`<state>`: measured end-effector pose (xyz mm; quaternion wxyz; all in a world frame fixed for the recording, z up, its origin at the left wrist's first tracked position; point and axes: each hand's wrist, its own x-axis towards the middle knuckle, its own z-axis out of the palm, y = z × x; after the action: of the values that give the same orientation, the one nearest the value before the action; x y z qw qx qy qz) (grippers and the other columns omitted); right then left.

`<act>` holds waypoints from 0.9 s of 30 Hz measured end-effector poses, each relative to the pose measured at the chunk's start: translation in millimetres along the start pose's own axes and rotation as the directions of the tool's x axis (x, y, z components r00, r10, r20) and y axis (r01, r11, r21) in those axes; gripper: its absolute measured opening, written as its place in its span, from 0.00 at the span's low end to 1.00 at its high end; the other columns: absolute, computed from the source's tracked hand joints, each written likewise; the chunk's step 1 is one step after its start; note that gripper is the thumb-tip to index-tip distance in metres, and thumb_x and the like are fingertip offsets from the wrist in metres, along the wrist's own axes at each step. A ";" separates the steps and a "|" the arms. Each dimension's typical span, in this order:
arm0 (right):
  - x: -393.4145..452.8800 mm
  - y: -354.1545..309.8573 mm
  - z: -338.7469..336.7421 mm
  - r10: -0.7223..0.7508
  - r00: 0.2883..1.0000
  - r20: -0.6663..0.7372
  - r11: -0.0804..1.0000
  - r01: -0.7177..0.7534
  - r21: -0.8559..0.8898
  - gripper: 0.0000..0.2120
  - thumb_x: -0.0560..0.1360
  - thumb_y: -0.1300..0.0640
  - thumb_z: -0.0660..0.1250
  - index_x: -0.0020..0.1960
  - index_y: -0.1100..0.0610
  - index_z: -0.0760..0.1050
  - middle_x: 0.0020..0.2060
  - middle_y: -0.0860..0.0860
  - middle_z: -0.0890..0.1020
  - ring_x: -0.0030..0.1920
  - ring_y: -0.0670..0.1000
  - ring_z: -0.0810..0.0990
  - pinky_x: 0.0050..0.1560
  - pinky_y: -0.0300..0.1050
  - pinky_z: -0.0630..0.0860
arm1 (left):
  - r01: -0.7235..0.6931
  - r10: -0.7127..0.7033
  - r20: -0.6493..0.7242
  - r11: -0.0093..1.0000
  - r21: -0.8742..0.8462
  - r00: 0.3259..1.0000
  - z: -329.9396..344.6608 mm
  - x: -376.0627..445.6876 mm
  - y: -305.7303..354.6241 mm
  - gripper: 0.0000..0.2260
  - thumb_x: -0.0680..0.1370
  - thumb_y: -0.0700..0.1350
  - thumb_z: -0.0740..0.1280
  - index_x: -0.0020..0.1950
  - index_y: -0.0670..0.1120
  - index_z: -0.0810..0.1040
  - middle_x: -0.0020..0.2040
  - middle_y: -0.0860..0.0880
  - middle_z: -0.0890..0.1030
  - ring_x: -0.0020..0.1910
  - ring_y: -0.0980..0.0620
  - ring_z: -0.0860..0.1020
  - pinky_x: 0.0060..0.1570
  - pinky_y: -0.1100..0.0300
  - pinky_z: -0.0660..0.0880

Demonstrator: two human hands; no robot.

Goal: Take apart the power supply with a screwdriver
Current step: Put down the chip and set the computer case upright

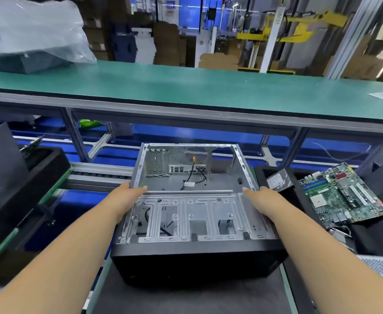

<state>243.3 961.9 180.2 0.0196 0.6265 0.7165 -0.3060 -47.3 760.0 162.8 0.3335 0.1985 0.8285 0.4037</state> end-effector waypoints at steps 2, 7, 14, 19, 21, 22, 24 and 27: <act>7.5 -4.5 -0.2 0.006 1.000 0.004 1.000 -0.006 0.002 0.33 0.81 0.38 0.57 0.76 0.60 0.62 0.71 0.58 0.71 0.57 0.59 0.74 0.51 0.47 0.69 | 0.009 -0.009 -0.021 1.000 0.012 1.000 1.2 5.0 3.3 0.23 0.79 0.56 0.65 0.71 0.48 0.71 0.58 0.48 0.76 0.53 0.46 0.75 0.56 0.50 0.73; 23.9 -21.6 -5.0 0.061 0.996 0.066 0.998 -0.059 -0.028 0.10 0.81 0.55 0.58 0.49 0.61 0.72 0.41 0.58 0.75 0.45 0.58 0.73 0.45 0.43 0.69 | 0.109 -0.105 -0.057 0.990 0.086 0.993 4.3 17.7 14.1 0.24 0.78 0.57 0.67 0.70 0.45 0.72 0.62 0.45 0.77 0.56 0.44 0.75 0.54 0.51 0.72; 34.5 -27.9 -6.6 0.133 0.990 0.048 0.988 -0.129 -0.083 0.05 0.78 0.63 0.58 0.45 0.64 0.70 0.34 0.57 0.71 0.37 0.56 0.72 0.37 0.44 0.68 | 0.176 -0.147 -0.121 0.943 0.283 0.982 4.8 33.0 27.1 0.07 0.75 0.39 0.63 0.50 0.39 0.76 0.36 0.44 0.74 0.31 0.47 0.72 0.27 0.61 0.66; 40.5 -13.2 -3.8 0.079 0.987 -0.138 0.981 -0.052 0.185 0.04 0.73 0.64 0.62 0.45 0.63 0.75 0.34 0.58 0.77 0.33 0.57 0.75 0.32 0.41 0.68 | 0.098 -0.079 -0.133 0.985 0.142 0.988 -1.7 34.1 29.9 0.02 0.71 0.39 0.65 0.43 0.43 0.75 0.38 0.43 0.77 0.33 0.45 0.75 0.29 0.61 0.69; 40.3 -10.1 -7.9 -0.001 0.969 -0.246 0.968 0.063 0.243 0.05 0.72 0.63 0.63 0.46 0.61 0.76 0.36 0.58 0.79 0.37 0.58 0.78 0.34 0.42 0.71 | -0.004 0.022 -0.173 0.995 0.102 0.985 -5.5 36.7 35.3 0.04 0.70 0.41 0.67 0.43 0.45 0.76 0.40 0.43 0.79 0.37 0.43 0.78 0.33 0.58 0.73; 39.5 -10.2 -11.3 -0.040 0.952 -0.303 0.952 0.129 0.277 0.05 0.72 0.63 0.64 0.46 0.59 0.77 0.36 0.56 0.79 0.36 0.57 0.78 0.33 0.42 0.70 | -0.063 0.076 -0.199 0.995 0.071 0.977 -7.1 38.4 39.0 0.05 0.69 0.41 0.67 0.44 0.47 0.77 0.40 0.43 0.80 0.38 0.42 0.79 0.34 0.57 0.75; 38.2 -14.3 -20.0 -0.101 0.906 -0.410 0.914 0.248 0.322 0.03 0.73 0.62 0.65 0.45 0.56 0.76 0.34 0.53 0.78 0.34 0.52 0.76 0.31 0.40 0.66 | -0.176 0.170 -0.240 0.984 -0.005 0.956 -9.6 40.8 48.5 0.07 0.69 0.40 0.68 0.44 0.50 0.78 0.41 0.46 0.81 0.40 0.44 0.80 0.36 0.56 0.76; 38.0 -24.6 -31.3 -0.144 0.845 -0.516 0.860 0.364 0.357 0.06 0.74 0.62 0.63 0.42 0.51 0.73 0.37 0.52 0.79 0.35 0.51 0.75 0.32 0.42 0.68 | -0.293 0.259 -0.270 0.952 -0.091 0.927 -9.8 45.1 60.7 0.10 0.70 0.40 0.68 0.43 0.55 0.77 0.44 0.51 0.81 0.45 0.46 0.80 0.46 0.50 0.79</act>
<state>223.9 1009.5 200.2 -0.3395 0.5662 0.6894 -0.2981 -82.2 817.8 198.2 0.1763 0.2378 0.8002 0.5216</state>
